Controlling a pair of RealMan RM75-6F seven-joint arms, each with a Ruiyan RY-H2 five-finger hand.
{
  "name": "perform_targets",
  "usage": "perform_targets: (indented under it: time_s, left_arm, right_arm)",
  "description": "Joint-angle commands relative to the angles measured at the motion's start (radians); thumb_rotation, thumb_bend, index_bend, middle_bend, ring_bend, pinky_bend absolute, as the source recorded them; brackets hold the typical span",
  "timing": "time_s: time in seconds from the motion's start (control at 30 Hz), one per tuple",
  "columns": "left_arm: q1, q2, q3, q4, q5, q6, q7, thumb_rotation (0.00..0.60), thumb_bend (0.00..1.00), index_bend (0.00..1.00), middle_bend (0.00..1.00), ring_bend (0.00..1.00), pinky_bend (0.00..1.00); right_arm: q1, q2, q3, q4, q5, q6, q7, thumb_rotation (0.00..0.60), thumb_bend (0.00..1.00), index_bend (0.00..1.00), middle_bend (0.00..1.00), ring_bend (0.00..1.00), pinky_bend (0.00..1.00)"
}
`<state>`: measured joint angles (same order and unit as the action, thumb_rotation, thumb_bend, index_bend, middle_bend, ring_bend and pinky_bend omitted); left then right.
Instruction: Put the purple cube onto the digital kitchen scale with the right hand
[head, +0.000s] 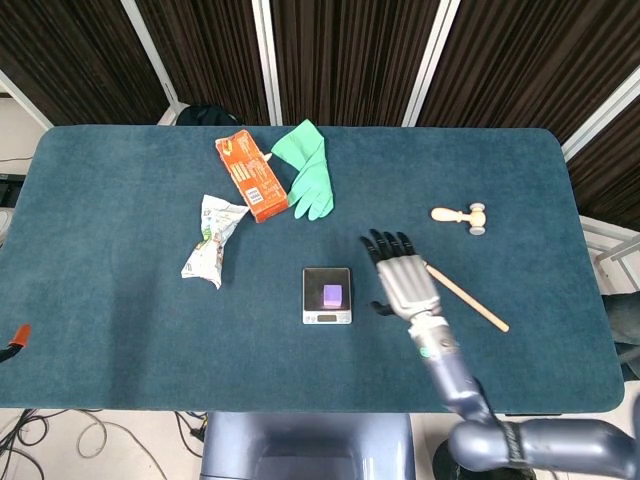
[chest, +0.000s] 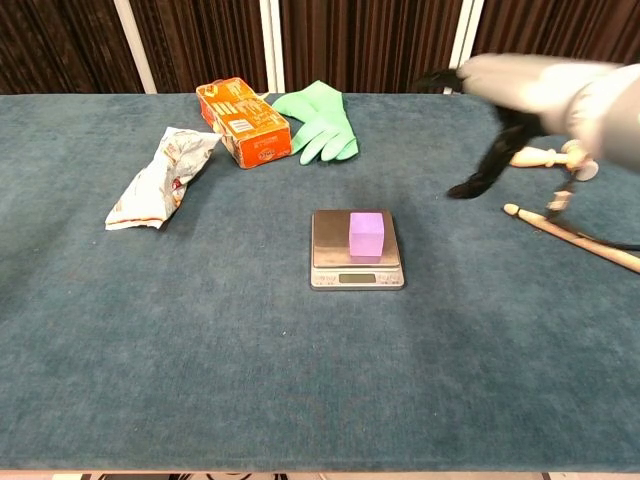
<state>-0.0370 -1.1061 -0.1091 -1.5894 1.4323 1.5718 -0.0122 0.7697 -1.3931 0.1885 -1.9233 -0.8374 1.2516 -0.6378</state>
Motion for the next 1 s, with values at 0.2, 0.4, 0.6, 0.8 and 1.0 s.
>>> perform_targets:
  time_s: [0.2, 0.4, 0.6, 0.8, 1.0]
  left_arm:
    - [0.006, -0.013, -0.007, -0.004, -0.003, 0.021, 0.011, 0.6, 0.25, 0.02, 0.0, 0.0, 0.0]
    - [0.004, -0.014, -0.005, -0.001, -0.004, 0.014, 0.015, 0.6, 0.25, 0.02, 0.0, 0.0, 0.0]
    - [0.002, -0.015, -0.005, 0.003, -0.008, 0.008, 0.014, 0.6, 0.25, 0.02, 0.0, 0.0, 0.0]
    - [-0.001, -0.018, -0.004, 0.005, -0.005, 0.002, 0.018, 0.6, 0.25, 0.02, 0.0, 0.0, 0.0]
    - [0.001, -0.02, -0.003, 0.004, 0.0, 0.01, 0.018, 0.6, 0.25, 0.02, 0.0, 0.0, 0.0]
  right_arm:
    - [-0.309, 0.158, -0.253, 0.089, -0.541, 0.27, 0.247, 0.6, 0.25, 0.0, 0.0, 0.0, 0.0]
    - [-0.452, 0.118, -0.289, 0.227, -0.609, 0.429, 0.257, 0.6, 0.25, 0.0, 0.0, 0.0, 0.0]
    - [-0.535, 0.097, -0.297, 0.315, -0.626, 0.501, 0.318, 0.6, 0.25, 0.0, 0.0, 0.0, 0.0]
    - [-0.583, 0.098, -0.297, 0.37, -0.654, 0.536, 0.365, 0.6, 0.25, 0.0, 0.0, 0.0, 0.0]
    - [-0.595, 0.102, -0.285, 0.369, -0.655, 0.512, 0.383, 0.6, 0.25, 0.0, 0.0, 0.0, 0.0]
